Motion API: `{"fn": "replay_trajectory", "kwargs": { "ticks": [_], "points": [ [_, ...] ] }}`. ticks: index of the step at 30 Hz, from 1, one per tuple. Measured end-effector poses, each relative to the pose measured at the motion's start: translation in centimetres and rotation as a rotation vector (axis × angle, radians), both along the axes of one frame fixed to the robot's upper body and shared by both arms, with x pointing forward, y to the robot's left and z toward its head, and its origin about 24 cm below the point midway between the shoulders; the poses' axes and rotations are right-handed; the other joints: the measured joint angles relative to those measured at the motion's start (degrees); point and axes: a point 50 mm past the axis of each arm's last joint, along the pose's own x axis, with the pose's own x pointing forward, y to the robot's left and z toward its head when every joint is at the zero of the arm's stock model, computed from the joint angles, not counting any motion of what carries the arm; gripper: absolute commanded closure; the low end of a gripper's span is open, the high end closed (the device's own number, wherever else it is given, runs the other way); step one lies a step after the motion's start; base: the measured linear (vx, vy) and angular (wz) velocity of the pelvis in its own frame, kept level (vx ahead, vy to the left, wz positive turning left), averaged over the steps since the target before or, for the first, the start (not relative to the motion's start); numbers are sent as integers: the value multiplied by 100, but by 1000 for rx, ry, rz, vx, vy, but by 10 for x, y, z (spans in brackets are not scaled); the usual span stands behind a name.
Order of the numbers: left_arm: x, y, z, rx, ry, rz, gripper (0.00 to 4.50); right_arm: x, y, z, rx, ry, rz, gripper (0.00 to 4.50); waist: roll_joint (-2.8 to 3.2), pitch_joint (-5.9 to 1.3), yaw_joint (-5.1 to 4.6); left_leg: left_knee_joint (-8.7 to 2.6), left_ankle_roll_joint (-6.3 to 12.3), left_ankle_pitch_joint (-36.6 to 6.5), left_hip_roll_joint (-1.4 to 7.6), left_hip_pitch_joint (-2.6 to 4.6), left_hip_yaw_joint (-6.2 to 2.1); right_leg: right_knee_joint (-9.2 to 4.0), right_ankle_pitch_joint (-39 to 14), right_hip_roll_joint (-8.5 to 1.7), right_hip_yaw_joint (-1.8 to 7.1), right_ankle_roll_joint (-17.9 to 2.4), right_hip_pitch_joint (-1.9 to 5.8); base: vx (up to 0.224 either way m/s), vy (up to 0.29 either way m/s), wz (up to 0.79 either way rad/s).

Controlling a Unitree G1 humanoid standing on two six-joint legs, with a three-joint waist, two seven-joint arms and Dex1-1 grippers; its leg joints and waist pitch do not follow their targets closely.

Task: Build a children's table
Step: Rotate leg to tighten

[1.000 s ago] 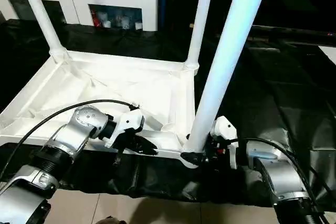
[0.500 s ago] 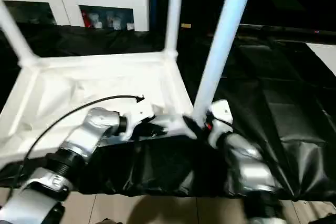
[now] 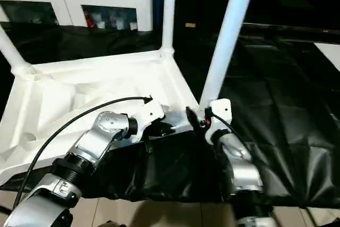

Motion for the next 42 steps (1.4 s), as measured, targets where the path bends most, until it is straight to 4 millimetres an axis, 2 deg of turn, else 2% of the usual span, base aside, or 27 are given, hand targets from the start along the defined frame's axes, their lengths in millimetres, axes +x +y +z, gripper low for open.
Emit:
{"fn": "replay_trajectory", "kwargs": {
  "ticks": [8, 11, 14, 15, 17, 19, 27, 32, 38, 42],
  "points": [
    [-5, 24, 2, 24, 51, -165, 450, -25, -18, 7, -67, 76, 423, 62, -14, 8, 20, 10, 2, 2, 7, -3, -2, 11, 0, 4, -4, 1, -4, 0, 0, 0],
    [-6, 28, 2, 27, 67, -208, 450, -30, -22, 9, -71, 104, 515, 62, -21, 10, 16, 15, -1, 0, 7, -2, -2, 14, 1, 3, -4, -1, -1, 0, 0, 0],
    [-7, 35, 3, 40, 91, -269, 450, -37, -24, 13, -86, 140, 638, 62, -23, 11, 59, 17, 0, 0, 10, -2, -2, 17, 1, 4, -7, -1, -2, 0, 0, 0],
    [-7, 37, 3, 46, 93, -283, 450, -38, -23, 13, -85, 148, 668, 79, -24, 12, 85, 17, 0, 0, 11, -2, -2, 19, 1, 4, -7, -1, -2, 0, 0, 0],
    [-6, 39, 4, 61, 91, -300, 450, -40, -22, 13, -85, 152, 696, 79, -24, 12, 104, 19, 0, 0, 11, -1, -2, 20, 1, 3, -6, -1, -1, 0, 0, 0],
    [-6, 40, 5, 67, 92, -313, 450, -40, -22, 13, -85, 156, 708, 100, -25, 12, 109, 22, -1, 0, 10, -2, -1, 19, 1, 2, -6, -2, 1, 0, 0, 0],
    [-7, 41, 4, 66, 94, -335, 450, -42, -22, 14, -84, 169, 717, 166, -27, 12, 125, 23, 1, 1, 10, -2, -1, 19, 1, 1, -7, -2, 2, 0, 0, 0],
    [-7, 41, 3, 63, 96, -332, 450, -45, -22, 12, -68, 167, 701, 179, -37, 9, 153, 23, -1, 0, 10, 4, -1, 19, 1, 1, -7, -2, 8, 0, 0, 0],
    [-4, 34, -2, 38, 74, -215, 450, -36, -14, 0, 25, 114, 463, 188, -54, 6, 82, 21, -4, -2, 3, 36, 0, 14, 10, -1, 6, -16, 32, 0, 0, 0],
    [1, 16, -5, 22, 26, -58, 450, -11, -6, -6, 65, 90, 147, 193, -63, 5, -35, 20, -4, -2, 2, 46, -1, 8, 0, -2, 9, 0, 32, 0, 0, 0]
  ]
}}
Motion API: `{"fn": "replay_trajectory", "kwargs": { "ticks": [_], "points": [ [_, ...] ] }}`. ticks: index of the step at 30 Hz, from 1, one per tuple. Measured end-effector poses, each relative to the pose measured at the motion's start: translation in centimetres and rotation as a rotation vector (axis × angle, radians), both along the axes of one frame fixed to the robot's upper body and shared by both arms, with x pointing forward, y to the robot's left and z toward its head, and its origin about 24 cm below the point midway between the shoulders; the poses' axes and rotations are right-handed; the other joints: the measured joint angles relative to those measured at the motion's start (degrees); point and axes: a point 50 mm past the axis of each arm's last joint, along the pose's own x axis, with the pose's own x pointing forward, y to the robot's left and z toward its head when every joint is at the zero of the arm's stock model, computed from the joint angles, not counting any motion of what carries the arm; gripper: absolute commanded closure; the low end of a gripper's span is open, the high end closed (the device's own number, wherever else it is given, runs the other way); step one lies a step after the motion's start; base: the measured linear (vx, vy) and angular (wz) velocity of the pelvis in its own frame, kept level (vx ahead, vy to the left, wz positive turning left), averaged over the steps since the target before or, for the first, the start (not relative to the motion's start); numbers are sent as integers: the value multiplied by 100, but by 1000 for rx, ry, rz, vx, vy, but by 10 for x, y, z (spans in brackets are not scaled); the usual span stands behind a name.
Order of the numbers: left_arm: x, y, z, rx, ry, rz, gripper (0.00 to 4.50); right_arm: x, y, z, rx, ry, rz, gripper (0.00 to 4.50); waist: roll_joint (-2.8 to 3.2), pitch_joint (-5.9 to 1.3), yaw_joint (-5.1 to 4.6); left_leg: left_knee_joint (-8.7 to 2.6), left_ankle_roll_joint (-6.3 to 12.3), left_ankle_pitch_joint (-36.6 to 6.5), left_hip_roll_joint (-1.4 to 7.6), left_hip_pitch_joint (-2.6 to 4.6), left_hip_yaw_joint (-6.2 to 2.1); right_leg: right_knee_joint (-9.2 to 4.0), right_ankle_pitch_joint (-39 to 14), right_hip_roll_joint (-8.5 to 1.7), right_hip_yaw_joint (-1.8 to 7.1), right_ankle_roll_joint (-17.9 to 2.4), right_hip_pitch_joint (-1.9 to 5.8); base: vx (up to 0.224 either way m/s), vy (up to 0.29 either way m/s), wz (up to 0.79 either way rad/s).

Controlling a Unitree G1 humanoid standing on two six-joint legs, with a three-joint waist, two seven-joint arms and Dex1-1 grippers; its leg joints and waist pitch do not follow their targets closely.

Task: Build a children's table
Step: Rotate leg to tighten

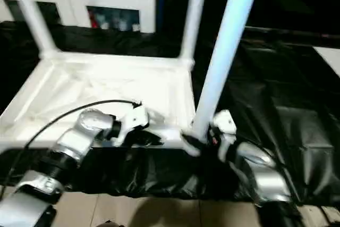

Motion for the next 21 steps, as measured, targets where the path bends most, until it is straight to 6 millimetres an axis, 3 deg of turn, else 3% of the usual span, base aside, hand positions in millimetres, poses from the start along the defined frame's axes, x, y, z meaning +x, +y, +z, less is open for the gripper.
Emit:
{"fn": "replay_trajectory", "kwargs": {
  "ticks": [3, 7, 8, 11, 16, 21],
  "points": [
    [1, -14, -2, -6, -17, 76, 450, 12, 4, -1, 4, 12, -166, 194, 12, -7, -22, -2, 0, 0, -5, 6, 0, -6, 0, -1, 5, 1, -3, 0, 0, 0],
    [2, -17, -3, -6, -28, 115, 450, 17, 10, -1, -7, 5, -239, 194, 21, -14, -21, -16, 0, 0, -5, 8, -1, -6, -1, 0, 2, 4, -2, 0, 0, 0],
    [2, -17, -3, -7, -29, 116, 450, 17, 10, -1, -10, 2, -242, 159, 24, -16, -21, -17, 0, 0, -5, 7, -1, -6, -1, 0, 3, 4, -2, 0, 0, 0],
    [2, -18, -2, -8, -30, 115, 450, 18, 11, -1, -12, -6, -253, 138, 26, -17, -21, -17, 0, 0, -6, 6, -1, -6, 0, 0, 3, 4, -3, 0, 0, 0],
    [0, -19, -1, -11, -32, 93, 450, 15, 9, 0, -12, -17, -224, 86, 30, -16, -20, -18, 0, 0, -7, -1, 0, -12, 1, 0, 6, 4, -6, 0, 0, 0],
    [-2, -15, 2, -27, 1, 29, 450, 3, -4, 5, -78, -44, -43, 86, 50, -21, 42, -38, 0, 0, -4, -12, 0, -11, 2, 1, -6, 9, -9, 0, 0, 0]
  ]
}}
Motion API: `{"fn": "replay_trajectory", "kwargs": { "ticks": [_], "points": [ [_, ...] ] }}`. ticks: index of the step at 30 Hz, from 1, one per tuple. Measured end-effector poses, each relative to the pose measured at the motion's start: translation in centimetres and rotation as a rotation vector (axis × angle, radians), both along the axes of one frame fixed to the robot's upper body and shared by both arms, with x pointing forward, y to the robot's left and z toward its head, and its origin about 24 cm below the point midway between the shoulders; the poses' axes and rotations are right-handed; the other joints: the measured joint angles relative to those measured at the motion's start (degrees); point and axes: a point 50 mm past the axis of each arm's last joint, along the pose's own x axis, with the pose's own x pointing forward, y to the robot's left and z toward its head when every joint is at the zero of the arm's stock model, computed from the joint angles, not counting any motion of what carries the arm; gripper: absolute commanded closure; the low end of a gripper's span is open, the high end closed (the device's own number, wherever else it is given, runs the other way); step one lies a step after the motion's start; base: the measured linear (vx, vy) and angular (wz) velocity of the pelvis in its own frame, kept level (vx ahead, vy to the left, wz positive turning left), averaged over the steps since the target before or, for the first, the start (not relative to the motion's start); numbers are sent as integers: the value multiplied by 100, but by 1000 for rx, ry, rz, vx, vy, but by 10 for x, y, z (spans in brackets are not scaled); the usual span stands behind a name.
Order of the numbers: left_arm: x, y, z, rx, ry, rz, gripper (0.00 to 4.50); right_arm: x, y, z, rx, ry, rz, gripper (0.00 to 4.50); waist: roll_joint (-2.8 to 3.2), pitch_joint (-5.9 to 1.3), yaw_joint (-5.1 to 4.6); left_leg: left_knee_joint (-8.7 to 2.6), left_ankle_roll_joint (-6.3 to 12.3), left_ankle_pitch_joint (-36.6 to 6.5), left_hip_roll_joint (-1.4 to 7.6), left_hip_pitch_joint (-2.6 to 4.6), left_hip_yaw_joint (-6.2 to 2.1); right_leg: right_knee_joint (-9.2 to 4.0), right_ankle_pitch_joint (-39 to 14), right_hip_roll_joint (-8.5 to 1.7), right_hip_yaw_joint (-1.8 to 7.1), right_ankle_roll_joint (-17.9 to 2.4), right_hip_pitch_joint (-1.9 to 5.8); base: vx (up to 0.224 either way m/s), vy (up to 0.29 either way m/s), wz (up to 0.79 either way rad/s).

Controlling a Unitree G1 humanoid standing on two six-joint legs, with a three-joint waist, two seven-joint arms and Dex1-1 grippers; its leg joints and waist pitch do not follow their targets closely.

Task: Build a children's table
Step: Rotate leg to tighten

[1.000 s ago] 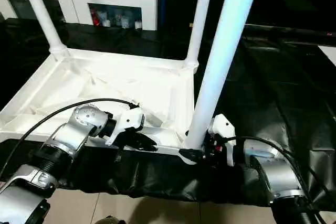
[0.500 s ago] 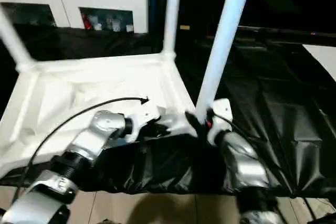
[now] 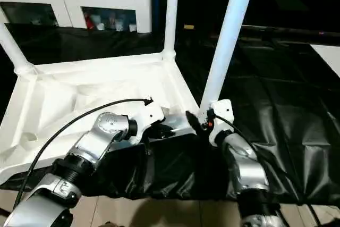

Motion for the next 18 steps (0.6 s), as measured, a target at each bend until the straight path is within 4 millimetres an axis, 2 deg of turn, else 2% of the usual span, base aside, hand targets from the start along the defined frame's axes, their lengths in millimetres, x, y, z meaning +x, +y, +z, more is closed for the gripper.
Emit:
{"fn": "replay_trajectory", "kwargs": {
  "ticks": [3, 7, 9, 12, 13, 18],
  "points": [
    [-2, 10, 2, -1, 18, -75, 450, -14, -8, 4, -13, 9, 167, 86, 9, -1, 61, -7, 16, 9, 9, -4, -1, 1, -16, 7, -7, 12, -6, 0, 0, 0],
    [-4, 16, 3, -2, 42, -140, 450, -24, -13, 7, -2, 27, 291, 86, 17, 5, 69, 0, 30, 12, 7, -23, 1, 1, -19, 4, -7, 7, -21, 0, 0, 0],
    [-5, 18, 3, 3, 57, -176, 450, -28, -19, 9, -15, 51, 374, 116, 18, 8, 82, 7, 29, 12, 7, -26, 0, 2, -18, 3, -8, 6, -20, 0, 0, 0],
    [-7, 23, 3, 8, 76, -216, 450, -32, -21, 11, -17, 79, 455, 128, 17, 9, 98, 12, 10, 2, 8, -23, 0, 14, -17, 3, -9, 4, -18, 0, 0, 0],
    [-7, 24, 3, 9, 81, -223, 450, -32, -21, 11, -9, 83, 467, 153, 18, 9, 100, 14, 3, -1, 8, -22, 0, 17, -16, 3, -9, 3, -19, 0, 0, 0],
    [-7, 25, 5, 17, 95, -282, 450, -36, -24, 15, -25, 108, 542, 180, 18, 13, 112, 21, 3, -1, 8, -23, 1, 17, -13, 1, -7, -1, -14, 0, 0, 0]
  ]
}}
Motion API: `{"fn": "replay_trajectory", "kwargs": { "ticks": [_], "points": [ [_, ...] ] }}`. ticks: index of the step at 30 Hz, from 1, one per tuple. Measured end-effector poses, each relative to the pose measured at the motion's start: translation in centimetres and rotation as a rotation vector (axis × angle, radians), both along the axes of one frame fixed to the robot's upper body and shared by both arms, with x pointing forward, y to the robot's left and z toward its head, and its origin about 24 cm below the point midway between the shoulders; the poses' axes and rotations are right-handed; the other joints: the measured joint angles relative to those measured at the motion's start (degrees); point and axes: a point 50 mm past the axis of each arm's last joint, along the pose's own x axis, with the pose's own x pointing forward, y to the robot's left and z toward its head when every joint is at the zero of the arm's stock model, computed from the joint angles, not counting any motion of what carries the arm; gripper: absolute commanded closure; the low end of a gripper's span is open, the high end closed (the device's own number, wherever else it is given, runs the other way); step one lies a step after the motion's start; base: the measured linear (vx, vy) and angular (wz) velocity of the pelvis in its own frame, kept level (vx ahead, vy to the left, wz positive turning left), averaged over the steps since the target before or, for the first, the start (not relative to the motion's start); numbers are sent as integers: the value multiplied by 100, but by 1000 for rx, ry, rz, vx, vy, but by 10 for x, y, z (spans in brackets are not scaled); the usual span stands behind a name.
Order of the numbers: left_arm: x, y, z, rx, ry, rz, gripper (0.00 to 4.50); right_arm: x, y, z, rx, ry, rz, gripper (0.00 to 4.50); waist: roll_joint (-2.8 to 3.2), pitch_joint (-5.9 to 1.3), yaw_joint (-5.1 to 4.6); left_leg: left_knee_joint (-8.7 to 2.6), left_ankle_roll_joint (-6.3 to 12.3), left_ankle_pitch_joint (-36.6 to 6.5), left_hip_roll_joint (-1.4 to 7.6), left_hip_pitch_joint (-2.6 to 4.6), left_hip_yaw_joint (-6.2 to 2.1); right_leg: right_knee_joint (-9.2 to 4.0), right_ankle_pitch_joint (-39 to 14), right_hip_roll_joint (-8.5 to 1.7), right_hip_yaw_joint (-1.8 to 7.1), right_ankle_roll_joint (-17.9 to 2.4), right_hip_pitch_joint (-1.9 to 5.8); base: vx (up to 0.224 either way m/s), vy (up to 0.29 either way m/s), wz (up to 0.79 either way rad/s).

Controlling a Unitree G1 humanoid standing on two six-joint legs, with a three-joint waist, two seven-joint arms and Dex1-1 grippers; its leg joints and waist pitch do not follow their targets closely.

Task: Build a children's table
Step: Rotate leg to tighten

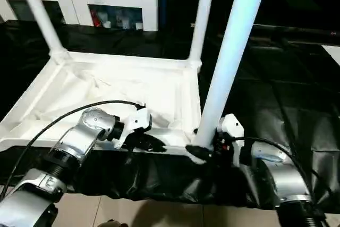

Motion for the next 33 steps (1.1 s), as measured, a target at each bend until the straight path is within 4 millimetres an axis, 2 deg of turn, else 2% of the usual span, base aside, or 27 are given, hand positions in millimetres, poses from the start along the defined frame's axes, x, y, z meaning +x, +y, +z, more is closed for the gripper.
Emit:
{"fn": "replay_trajectory", "kwargs": {
  "ticks": [13, 17, 21, 30, 31, 33],
  "points": [
    [2, 3, -1, -1, 3, 4, 450, -1, 3, -3, 16, 7, -6, 193, -2, 1, 11, 3, 2, 1, 2, 1, 0, 6, 0, 0, -3, 0, 0, 0, 0, 0],
    [7, 3, -3, 0, -36, 111, 450, 9, 12, -10, 61, -23, -202, 193, -39, 9, -44, 2, -3, 0, 2, 17, -1, 10, 15, 0, -3, -19, 6, 0, 0, 0],
    [13, -13, -5, 1, -91, 262, 450, 33, 21, -18, 96, -44, -503, 194, -55, 9, -184, 3, -5, 1, -6, 31, -1, -13, 12, -3, 11, -14, 15, 0, 0, 0],
    [14, -27, -7, 7, -129, 379, 450, 51, 39, -20, 75, -74, -755, 194, -70, -7, -214, -9, -6, 1, -8, 43, -3, -23, 23, 0, 16, -10, 16, 0, 0, 0],
    [14, -27, -6, 6, -132, 380, 450, 51, 39, -20, 76, -78, -756, 159, -69, -7, -214, -10, -6, 1, -9, 43, -2, -23, 23, 0, 18, -11, 16, 0, 0, 0],
    [14, -27, -6, 6, -134, 380, 450, 51, 39, -20, 76, -86, -755, 124, -69, -7, -212, -11, -6, 1, -9, 42, -2, -23, 24, 0, 17, -11, 15, 0, 0, 0]
  ]
}}
